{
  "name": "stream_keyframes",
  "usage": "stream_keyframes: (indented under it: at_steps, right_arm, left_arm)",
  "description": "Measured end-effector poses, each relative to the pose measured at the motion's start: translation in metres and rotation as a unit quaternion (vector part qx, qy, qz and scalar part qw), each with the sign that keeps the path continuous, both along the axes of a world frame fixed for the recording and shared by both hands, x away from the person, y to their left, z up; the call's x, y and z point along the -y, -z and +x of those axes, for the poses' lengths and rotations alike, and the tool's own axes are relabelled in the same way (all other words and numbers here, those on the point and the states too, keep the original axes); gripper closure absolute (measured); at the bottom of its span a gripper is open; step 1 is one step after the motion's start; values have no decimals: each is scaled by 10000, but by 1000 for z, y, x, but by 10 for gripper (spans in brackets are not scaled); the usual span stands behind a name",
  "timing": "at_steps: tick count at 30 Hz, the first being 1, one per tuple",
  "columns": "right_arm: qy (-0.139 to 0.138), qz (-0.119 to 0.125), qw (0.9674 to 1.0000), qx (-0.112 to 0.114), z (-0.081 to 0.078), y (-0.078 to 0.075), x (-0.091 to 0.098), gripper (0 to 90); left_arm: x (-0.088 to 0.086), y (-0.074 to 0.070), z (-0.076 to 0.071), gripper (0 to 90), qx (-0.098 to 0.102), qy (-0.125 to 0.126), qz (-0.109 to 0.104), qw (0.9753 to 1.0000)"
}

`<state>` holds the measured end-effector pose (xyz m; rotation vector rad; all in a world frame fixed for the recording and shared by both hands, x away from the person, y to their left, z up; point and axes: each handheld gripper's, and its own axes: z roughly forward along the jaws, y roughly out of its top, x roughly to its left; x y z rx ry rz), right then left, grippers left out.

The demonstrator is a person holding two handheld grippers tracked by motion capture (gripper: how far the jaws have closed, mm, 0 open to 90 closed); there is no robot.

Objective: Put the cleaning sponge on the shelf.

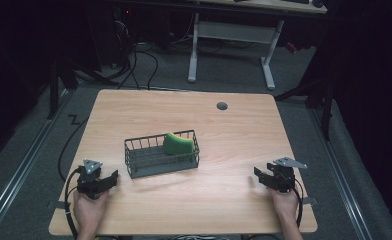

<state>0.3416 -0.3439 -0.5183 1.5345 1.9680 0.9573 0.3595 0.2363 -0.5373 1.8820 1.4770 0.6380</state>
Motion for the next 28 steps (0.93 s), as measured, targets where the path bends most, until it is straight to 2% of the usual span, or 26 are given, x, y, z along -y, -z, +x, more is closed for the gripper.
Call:
stream_keyframes:
  at_steps: [4, 9, 14, 28]
  right_arm:
    - [11, -71, 10000, -20, 0, 4, 1, 381]
    - [64, -159, 9997, -154, -1, 11, 0, 364]
    - [36, -434, 9989, -143, -2, 12, -6, 344]
    - [-15, -418, 9990, -150, -2, 12, -6, 329]
  left_arm:
    - [0, 0, 0, 314, 0, 0, 0, 10000]
    - [0, 0, 0, 314, 1, 1, -1, 10000]
    - [0, 0, 0, 314, 0, 1, -1, 10000]
    - [0, 0, -1, 327, 18, -31, 3, 10000]
